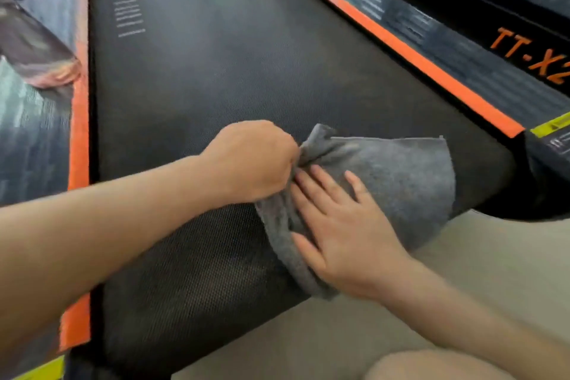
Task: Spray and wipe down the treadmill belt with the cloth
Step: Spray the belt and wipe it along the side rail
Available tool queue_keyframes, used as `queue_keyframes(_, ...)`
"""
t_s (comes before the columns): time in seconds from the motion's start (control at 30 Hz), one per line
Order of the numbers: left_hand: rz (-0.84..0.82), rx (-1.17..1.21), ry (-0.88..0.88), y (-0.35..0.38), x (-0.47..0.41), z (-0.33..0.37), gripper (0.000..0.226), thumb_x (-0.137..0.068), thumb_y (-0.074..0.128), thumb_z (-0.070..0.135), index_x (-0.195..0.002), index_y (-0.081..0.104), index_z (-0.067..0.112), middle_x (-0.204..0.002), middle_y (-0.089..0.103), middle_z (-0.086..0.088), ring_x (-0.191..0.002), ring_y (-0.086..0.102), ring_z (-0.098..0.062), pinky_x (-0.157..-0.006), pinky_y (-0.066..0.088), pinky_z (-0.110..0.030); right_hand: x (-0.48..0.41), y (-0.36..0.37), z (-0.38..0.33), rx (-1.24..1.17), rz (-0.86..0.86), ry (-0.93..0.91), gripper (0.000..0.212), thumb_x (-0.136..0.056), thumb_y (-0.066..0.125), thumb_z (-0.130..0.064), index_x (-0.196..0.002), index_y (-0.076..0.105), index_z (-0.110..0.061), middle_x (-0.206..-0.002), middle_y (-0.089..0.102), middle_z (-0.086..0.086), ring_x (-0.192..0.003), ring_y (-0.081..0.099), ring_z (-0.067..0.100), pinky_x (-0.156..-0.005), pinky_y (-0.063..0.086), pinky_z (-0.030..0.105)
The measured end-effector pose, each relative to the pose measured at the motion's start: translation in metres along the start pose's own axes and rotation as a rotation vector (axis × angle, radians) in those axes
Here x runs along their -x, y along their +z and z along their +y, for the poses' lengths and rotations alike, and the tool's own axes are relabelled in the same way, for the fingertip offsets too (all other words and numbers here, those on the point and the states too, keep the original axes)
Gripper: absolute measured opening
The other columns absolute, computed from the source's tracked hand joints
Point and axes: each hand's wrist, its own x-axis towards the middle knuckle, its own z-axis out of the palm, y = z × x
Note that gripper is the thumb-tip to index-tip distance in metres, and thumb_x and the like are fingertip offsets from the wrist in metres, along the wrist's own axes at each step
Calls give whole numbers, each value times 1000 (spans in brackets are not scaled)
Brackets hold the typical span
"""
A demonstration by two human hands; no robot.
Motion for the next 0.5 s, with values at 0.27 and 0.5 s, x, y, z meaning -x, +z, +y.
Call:
queue_keyframes(0.27,113,72,-66,21,91,-56,23,-74,30,25,-71,54,24,-71,52,5,-68,58,-28,-52,49,-36,-32,8,-134,192,-74,-670,72,-96,30,-68,-156,25,-29,-164,23,-5,-151,22,21,-118,25,54)
queue_keyframes(0.5,182,377,123,34,81,32,35,-93,36,26,-118,57,14,-107,51,1,-100,50,-22,-92,42,-39,-14,17,-67,-42,161,-354,82,-87,47,-63,-147,44,-7,-149,45,20,-141,30,36,-123,8,42)
